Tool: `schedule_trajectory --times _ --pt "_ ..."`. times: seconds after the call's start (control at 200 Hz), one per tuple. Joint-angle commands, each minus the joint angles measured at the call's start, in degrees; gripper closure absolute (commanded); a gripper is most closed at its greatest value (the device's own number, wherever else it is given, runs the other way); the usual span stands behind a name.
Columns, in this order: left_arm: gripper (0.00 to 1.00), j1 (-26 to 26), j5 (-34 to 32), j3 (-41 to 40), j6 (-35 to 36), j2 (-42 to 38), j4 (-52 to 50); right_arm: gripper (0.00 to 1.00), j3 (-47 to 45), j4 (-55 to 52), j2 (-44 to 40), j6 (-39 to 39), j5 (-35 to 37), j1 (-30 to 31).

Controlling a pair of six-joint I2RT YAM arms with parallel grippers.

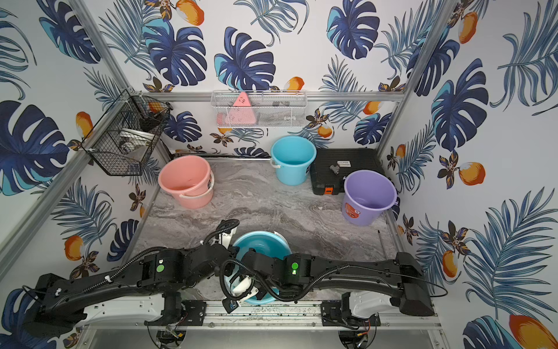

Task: Wipe the inside of the bucket with a cloth
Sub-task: Wipe the dirt from the inside of the bucket.

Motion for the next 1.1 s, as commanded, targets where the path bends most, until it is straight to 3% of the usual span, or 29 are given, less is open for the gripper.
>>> schedule_trajectory --times 0.0,0.24,0.455,0.62,0.816,0.991,1.096 --pt "1.0 -0.07 -0.94 0.35 -0.8 -0.05 3.62 1.0 -0.54 7.88 -1.92 -10.75 8.99 0.07" --pt "1.0 -0.16 -0.93 0.27 -1.04 -0.14 3.65 1.0 -1.99 12.34 -3.74 -25.26 16.96 -1.9" --pt "1.0 -0.47 -0.79 0.12 -1.41 -0.18 3.44 1.0 -2.29 10.74 -4.45 -25.87 19.16 -5.02" --pt "1.0 -0.57 -1.22 -0.09 -1.5 -0.54 3.36 1.0 -1.89 3.83 -5.94 -21.74 24.17 -5.44" --pt "1.0 -0.6 -1.71 -0.05 -1.3 -0.49 3.44 1.0 -0.25 -13.69 -10.57 -11.62 23.29 -5.15" --pt "1.0 -0.6 -2.1 -0.06 -1.14 -0.43 3.28 1.0 2.09 -30.41 -13.88 -1.56 17.3 -5.06" --pt "1.0 -0.6 -2.31 -0.08 -1.22 -0.49 3.17 1.0 4.27 -39.11 -14.61 4.17 9.29 -5.0"
